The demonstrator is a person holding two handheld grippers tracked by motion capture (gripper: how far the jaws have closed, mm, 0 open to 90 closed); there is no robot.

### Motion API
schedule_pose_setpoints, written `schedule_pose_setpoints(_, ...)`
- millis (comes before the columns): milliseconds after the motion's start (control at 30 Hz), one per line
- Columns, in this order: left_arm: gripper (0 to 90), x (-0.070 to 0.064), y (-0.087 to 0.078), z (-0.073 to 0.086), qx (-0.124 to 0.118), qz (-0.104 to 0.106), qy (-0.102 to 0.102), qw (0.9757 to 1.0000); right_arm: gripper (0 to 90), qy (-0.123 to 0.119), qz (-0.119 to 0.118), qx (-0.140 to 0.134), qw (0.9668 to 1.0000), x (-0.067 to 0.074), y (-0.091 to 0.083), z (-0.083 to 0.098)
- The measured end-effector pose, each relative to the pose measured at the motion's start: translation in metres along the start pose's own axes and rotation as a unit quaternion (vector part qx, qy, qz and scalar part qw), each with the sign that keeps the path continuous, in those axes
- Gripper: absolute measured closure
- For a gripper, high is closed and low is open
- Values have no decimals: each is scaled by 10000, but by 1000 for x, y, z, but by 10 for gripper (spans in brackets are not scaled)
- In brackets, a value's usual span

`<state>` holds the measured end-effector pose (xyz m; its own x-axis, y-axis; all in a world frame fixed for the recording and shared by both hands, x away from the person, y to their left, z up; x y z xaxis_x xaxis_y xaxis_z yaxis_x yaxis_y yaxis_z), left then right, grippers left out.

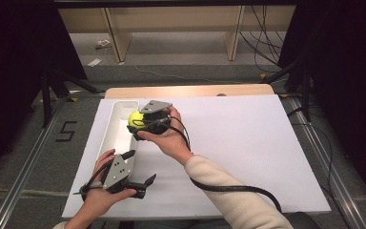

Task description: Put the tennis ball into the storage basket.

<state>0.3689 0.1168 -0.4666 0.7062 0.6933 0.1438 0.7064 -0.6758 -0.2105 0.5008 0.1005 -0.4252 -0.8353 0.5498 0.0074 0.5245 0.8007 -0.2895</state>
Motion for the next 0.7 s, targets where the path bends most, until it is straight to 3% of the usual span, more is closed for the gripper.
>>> schedule_pose_setpoints(700,5,-1,0,1,26,45,7,10000,267,-19,-9,59,10000,-1,12,-2)
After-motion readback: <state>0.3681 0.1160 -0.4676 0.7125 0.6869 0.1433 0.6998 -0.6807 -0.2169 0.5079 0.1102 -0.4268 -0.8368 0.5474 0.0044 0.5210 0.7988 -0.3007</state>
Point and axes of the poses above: each handheld gripper's, and its own axes: y roughly forward along the jaws, z roughly out of its underside, x roughly to its left, the point moved 9 cm from there along y, roughly forward along the jaws, and after that the axes turned 8 degrees about -x, right-handed, at the moved point
